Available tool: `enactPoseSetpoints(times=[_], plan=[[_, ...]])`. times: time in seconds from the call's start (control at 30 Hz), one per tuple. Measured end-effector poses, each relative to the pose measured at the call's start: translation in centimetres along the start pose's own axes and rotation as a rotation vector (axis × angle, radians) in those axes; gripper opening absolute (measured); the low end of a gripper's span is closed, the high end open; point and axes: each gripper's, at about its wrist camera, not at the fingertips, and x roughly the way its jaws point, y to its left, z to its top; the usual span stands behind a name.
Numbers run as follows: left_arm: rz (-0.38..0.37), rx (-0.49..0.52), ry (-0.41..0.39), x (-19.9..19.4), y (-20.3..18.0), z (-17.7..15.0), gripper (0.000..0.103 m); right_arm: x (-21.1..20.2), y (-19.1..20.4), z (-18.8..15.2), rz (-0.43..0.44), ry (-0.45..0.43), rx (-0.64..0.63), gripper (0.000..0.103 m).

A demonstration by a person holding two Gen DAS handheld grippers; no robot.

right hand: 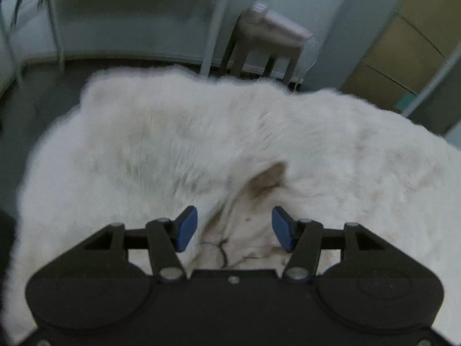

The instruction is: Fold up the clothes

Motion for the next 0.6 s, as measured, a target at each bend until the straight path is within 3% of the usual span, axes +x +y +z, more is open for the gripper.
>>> enactPoseSetpoints(times=[0.13,0.27,0.4,0.47,0.53,0.6], plan=[[-0.014,-0.016,-0.022,-0.7,0.2,0.4,0.103,-1.4,-2.6,0.1,-0.026,-0.028,0.017,0.000],[-0.025,-0.053,-0.053,-1.7,0.5,0.8,0.102,-5.4,-8.4,1.5,-0.285,-0.128,0.015,0.000],[-0.005,-0.126,-0.090,-2.3,1.5,1.1,0.102,-7.7,-12.5,2.8,-0.410,-0.206,0.072,0.000],[-0.002,-0.186,-0.106,-2.5,2.3,1.1,0.102,-7.2,-13.9,3.4,-0.453,-0.201,0.043,0.000],[-0.012,-0.286,-0.135,-2.8,3.7,1.1,0.102,-6.4,-15.1,3.9,-0.454,-0.206,0.021,0.000],[-0.038,-0.397,-0.166,-3.2,5.2,0.9,0.102,-6.1,-15.0,5.0,-0.343,-0.254,0.047,0.000]])
